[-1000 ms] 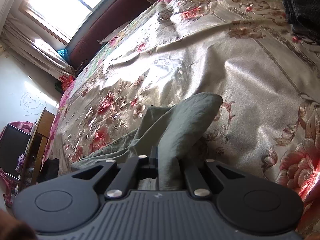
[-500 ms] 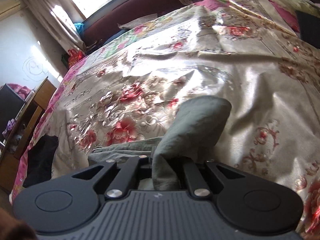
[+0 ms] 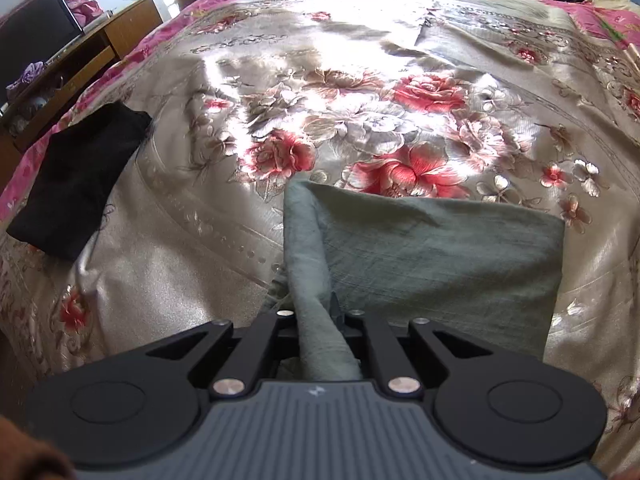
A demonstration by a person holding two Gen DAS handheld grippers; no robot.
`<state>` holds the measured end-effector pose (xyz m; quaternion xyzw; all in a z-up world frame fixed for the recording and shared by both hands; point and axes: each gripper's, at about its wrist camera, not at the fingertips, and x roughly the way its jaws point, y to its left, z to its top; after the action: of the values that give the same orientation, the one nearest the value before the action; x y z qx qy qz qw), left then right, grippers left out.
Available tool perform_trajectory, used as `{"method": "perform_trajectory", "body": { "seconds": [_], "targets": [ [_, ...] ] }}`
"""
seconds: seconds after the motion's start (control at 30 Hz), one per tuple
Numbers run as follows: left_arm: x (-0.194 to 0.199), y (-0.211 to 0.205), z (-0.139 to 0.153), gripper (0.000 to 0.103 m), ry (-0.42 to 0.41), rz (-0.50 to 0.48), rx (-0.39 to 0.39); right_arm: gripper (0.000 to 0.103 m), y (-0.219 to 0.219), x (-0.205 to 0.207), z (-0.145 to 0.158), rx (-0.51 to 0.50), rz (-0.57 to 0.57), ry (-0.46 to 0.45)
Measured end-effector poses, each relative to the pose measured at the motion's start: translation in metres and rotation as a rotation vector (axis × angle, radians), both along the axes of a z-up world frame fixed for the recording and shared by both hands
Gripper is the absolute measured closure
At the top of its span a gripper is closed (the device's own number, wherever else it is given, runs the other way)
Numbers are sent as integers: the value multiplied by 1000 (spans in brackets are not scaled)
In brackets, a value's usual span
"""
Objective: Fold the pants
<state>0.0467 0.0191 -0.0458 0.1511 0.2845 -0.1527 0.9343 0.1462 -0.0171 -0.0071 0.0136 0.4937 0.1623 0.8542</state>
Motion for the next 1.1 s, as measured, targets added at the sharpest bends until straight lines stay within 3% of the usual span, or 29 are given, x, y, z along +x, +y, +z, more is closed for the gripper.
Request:
{"method": "perform_trajectory", "body": {
  "seconds": [0.13,0.27,0.43,0.63,0.77,0.87,0.97,1.1],
  "targets": [
    [-6,8,4,11,13,-14,-25,82,6,0,3,35,-5,54],
    [-16,20,7,11,20,-14,-60,79,-1,-16,27,123,37,34],
    [-16,36,13,11,36,-3,-136,70,-39,-47,46,45,35,-69],
    [6,62,19,11,144,-16,-280,68,-75,-98,20,-17,92,-118],
    [6,73,21,11,180,-85,-199,67,-67,-136,14,-63,271,-246],
    [-1,80,23,11,203,-115,-126,55,-56,-155,9,-101,400,-352],
    [1,87,27,11,240,-138,-148,55,-39,-167,-2,-177,499,-431],
    [3,93,40,11,244,-206,-112,54,-29,-173,-12,-208,546,-490]
  ]
}}
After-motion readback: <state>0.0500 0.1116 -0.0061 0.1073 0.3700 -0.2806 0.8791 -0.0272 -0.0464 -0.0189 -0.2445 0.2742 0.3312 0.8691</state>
